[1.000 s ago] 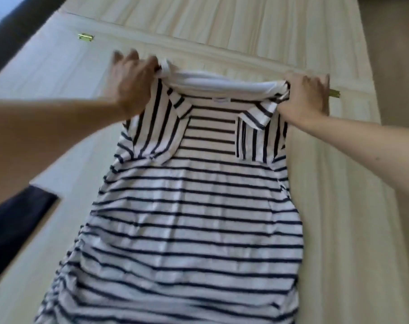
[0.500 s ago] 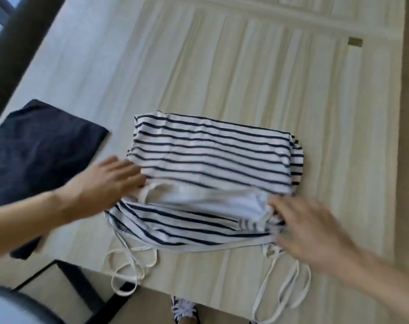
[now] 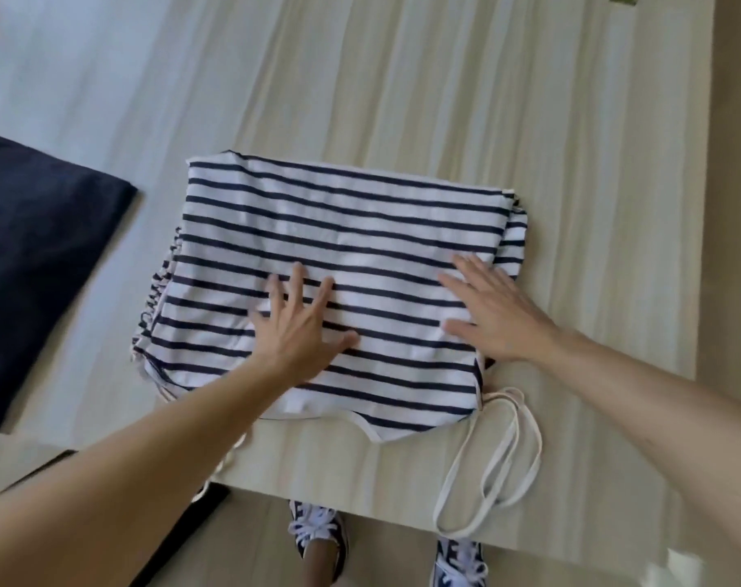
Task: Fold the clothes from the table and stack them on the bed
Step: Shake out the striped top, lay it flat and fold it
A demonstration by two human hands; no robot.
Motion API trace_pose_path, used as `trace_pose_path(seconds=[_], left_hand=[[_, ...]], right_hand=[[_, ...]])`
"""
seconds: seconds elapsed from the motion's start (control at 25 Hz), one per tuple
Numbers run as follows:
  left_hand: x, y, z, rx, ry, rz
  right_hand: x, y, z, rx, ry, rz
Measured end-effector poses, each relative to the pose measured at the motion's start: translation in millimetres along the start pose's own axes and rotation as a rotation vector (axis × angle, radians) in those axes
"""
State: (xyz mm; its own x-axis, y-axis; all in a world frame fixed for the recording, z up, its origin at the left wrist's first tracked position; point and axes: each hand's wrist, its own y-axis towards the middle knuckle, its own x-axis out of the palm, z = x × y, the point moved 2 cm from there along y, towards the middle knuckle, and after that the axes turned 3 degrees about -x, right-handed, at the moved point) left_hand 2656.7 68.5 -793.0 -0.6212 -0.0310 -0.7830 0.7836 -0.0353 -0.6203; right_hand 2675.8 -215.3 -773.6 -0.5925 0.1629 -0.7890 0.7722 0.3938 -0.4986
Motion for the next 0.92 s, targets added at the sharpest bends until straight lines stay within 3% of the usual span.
trace_pose_path(seconds=[0.04, 0.12, 0.16, 0.2, 0.28, 0.36, 0.44, 0.56, 0.68, 0.76, 0.84, 0.92], left_hand=[[-2, 9, 5, -0.022, 0.028, -0.009], [-11, 14, 20, -0.016, 0.076, 0.09], [-15, 8, 33, 0.054, 0.065, 0.168], [-16, -4, 53, 0.182, 0.019, 0.239], [-3, -44, 94, 0.536, -0.087, 0.342], [23, -94, 128, 0.686, -0.148, 0.191], [59, -134, 153, 0.509, -0.135, -0.129], [109, -164, 175, 0.342, -0.16, -0.349], [132, -173, 195, 0.22, -0.645, -0.409], [135, -171, 209, 0.066, -1.097, -0.438], [134, -162, 222, -0.04, -1.427, -0.471], [128, -149, 228, -0.065, -1.538, -0.508]], right_hand=[[-1, -4, 12, 0.054, 0.082, 0.089], [3, -37, 31, 0.263, 0.249, 0.423], [11, -63, 34, 0.403, 0.287, 0.529], [25, -93, 33, 0.537, 0.3, 0.525], [66, -145, 19, 0.772, 0.267, 0.207], [103, -180, 0, 0.879, 0.17, -0.072], [129, -193, -10, 0.854, 0.134, -0.066], [136, -188, -15, 0.784, 0.266, 0.122], [125, -175, -9, 0.837, 0.69, 0.302], [114, -165, -5, 0.871, 0.91, 0.283], [107, -158, -4, 0.838, 0.913, 0.229], [104, -152, -7, 0.836, 0.787, 0.17]])
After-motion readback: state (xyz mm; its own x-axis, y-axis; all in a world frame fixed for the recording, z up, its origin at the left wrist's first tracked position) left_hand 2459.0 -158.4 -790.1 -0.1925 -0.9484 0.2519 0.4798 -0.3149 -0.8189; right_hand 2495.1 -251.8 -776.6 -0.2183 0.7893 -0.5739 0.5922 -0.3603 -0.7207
